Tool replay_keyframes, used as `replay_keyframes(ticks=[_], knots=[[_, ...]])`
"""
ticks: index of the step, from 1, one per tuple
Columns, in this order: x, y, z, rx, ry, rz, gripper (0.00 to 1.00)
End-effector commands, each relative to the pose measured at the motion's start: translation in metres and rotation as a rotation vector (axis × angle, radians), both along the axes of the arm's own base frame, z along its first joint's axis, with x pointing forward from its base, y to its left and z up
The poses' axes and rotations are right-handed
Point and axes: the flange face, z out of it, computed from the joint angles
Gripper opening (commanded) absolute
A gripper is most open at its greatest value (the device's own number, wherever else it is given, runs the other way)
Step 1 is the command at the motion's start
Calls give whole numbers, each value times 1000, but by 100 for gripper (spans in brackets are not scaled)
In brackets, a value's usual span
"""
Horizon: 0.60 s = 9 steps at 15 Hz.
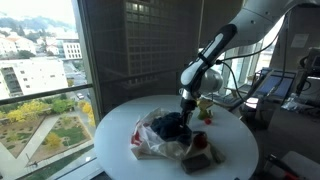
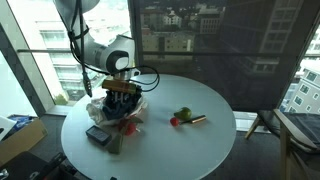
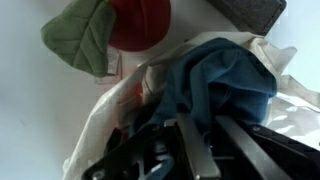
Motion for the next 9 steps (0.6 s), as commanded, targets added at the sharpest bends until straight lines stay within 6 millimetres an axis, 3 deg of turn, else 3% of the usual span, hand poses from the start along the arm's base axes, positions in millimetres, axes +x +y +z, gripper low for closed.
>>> replay_keyframes(ticks=[1, 9], knots=[[6, 1, 20, 113, 17, -37, 0], [22, 21, 62, 190, -68, -1, 1]])
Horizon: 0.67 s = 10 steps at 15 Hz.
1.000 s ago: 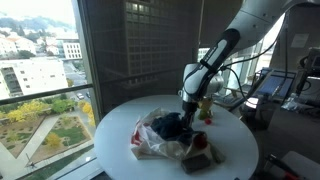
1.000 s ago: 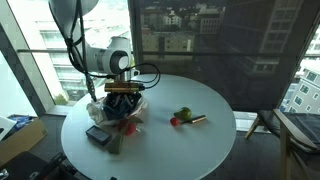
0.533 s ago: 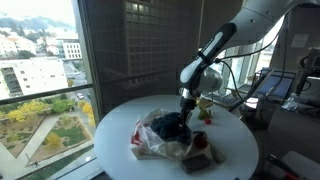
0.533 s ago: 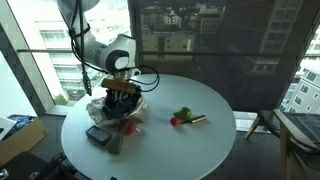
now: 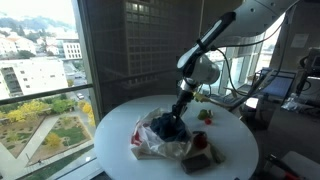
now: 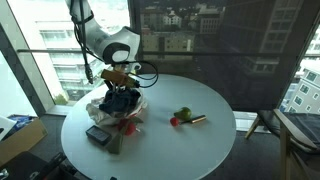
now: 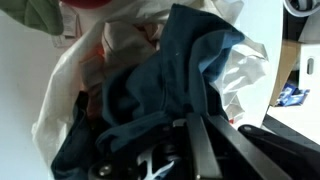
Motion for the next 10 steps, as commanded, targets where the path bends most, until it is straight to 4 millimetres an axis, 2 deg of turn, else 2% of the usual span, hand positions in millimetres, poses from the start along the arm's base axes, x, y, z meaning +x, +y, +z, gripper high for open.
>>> replay_keyframes(ticks=[1, 3, 6, 10], knots=[[10, 19, 26, 6, -64, 58, 1], [19, 30, 26, -2, -86, 100, 1], [34, 41, 15, -84, -124, 168, 1], [55, 43, -21, -211, -116, 240, 1]])
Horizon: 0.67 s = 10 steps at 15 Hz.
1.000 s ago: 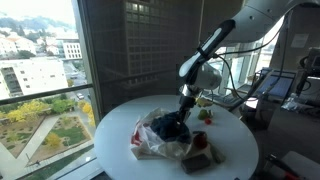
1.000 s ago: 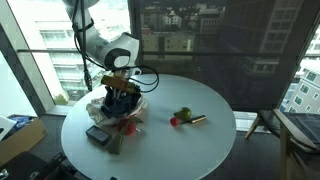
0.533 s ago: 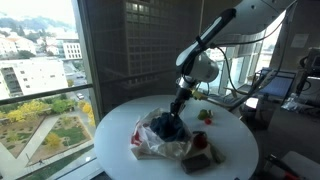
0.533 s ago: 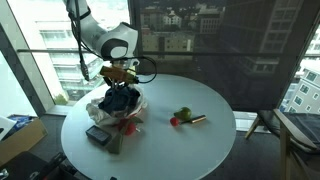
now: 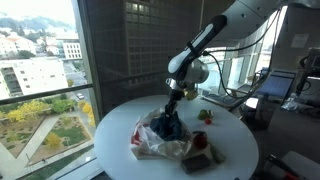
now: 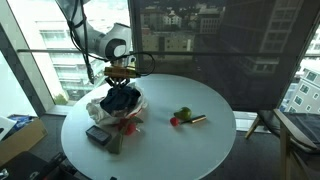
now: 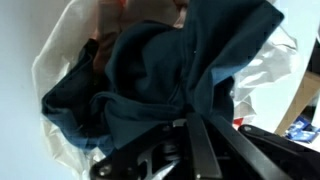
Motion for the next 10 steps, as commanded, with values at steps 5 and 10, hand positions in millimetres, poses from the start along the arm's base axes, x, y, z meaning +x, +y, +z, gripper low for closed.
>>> replay_keyframes(ticks=[5, 10], knots=[[28, 25, -67, -91, 43, 115, 1], [33, 25, -80, -94, 141, 127, 1]])
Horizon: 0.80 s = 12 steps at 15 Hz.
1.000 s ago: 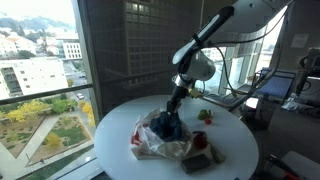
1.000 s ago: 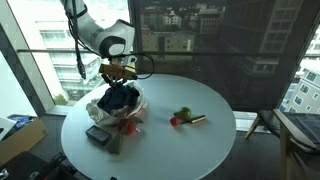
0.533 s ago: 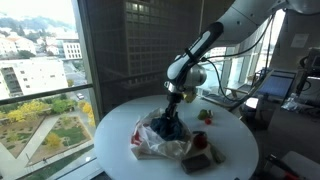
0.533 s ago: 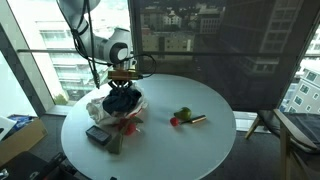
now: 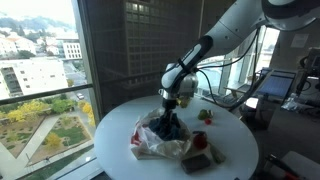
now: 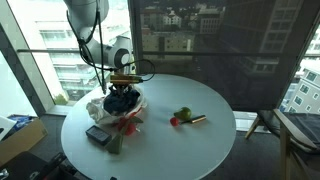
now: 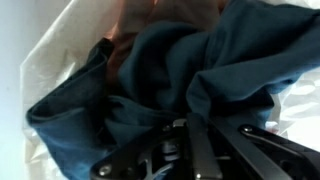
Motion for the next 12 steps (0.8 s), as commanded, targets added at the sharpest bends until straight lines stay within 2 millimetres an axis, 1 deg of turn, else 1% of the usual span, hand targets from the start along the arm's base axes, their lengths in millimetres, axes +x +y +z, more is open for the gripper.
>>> replay_keyframes(ticks=[1, 2, 3, 4, 6, 9, 12], knots=[[5, 5, -25, 3, 107, 9, 2], [4, 4, -28, -2, 139, 8, 2], [3, 6, -27, -7, 156, 24, 30], [2, 9, -24, -10, 161, 39, 32], [2, 19, -9, -30, 119, 62, 44], [2, 33, 16, -79, 30, 90, 68], [3, 44, 40, -154, -57, 120, 90]])
